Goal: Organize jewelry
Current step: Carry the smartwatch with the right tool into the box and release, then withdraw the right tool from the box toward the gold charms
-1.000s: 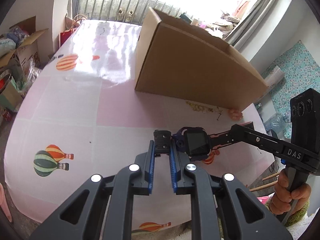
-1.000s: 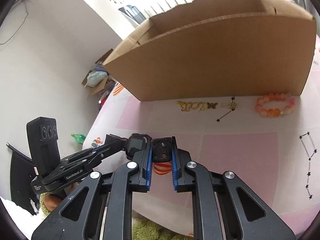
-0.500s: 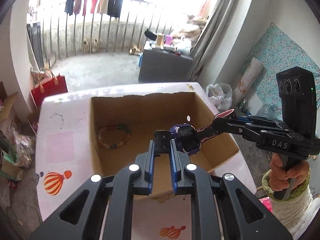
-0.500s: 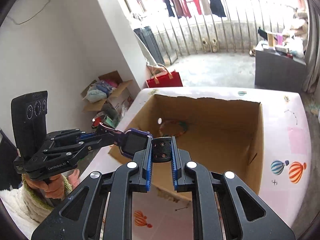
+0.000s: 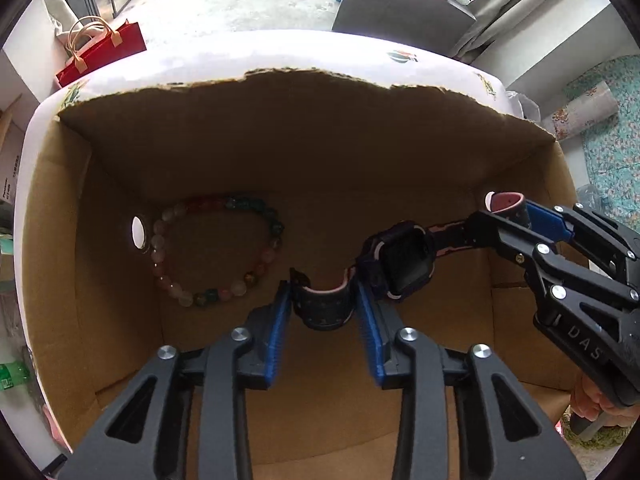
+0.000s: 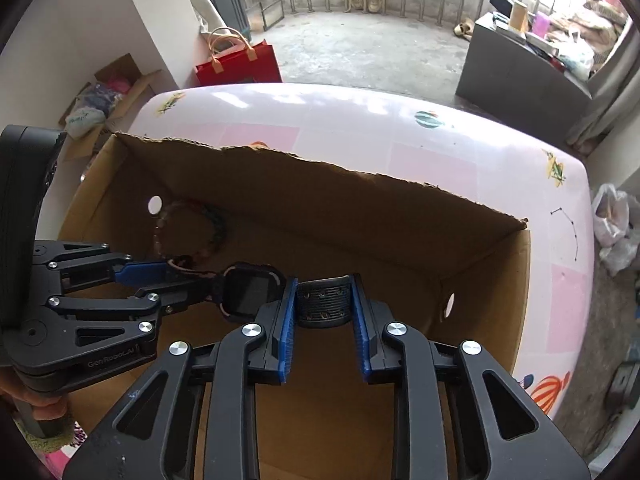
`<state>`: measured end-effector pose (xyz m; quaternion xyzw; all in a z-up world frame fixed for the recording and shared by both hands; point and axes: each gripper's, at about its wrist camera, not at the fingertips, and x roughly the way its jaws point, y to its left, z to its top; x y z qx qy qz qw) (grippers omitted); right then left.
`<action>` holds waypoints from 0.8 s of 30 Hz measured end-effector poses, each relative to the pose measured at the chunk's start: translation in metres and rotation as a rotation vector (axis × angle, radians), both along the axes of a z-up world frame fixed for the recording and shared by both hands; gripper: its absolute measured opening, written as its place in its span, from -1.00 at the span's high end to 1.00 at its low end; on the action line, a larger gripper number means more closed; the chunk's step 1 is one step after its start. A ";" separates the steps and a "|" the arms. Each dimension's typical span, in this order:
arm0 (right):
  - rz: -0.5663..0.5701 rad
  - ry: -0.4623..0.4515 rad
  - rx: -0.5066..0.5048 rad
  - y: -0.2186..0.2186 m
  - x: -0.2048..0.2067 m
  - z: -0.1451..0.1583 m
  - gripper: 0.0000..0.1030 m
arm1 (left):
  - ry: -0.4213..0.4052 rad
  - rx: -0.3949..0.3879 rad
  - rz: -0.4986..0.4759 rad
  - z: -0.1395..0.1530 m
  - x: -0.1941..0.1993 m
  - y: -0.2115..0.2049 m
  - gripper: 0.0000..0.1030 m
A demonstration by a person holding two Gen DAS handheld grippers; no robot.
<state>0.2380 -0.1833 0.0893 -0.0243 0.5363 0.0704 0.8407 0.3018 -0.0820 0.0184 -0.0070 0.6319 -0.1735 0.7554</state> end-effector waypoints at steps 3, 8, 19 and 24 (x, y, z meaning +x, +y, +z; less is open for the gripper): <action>0.000 -0.046 -0.024 -0.005 -0.006 0.011 0.29 | -0.011 0.007 0.003 0.002 -0.001 0.007 0.10; -0.016 -0.099 -0.015 -0.015 -0.009 0.030 0.23 | -0.022 -0.003 -0.001 0.009 -0.007 0.015 -0.03; -0.066 -0.264 0.125 -0.042 -0.061 0.089 0.19 | -0.425 -0.057 -0.102 0.105 -0.087 0.042 -0.20; -0.017 -0.390 0.201 -0.040 -0.136 0.115 -0.45 | -0.693 -0.007 -0.101 0.126 -0.166 0.076 -0.65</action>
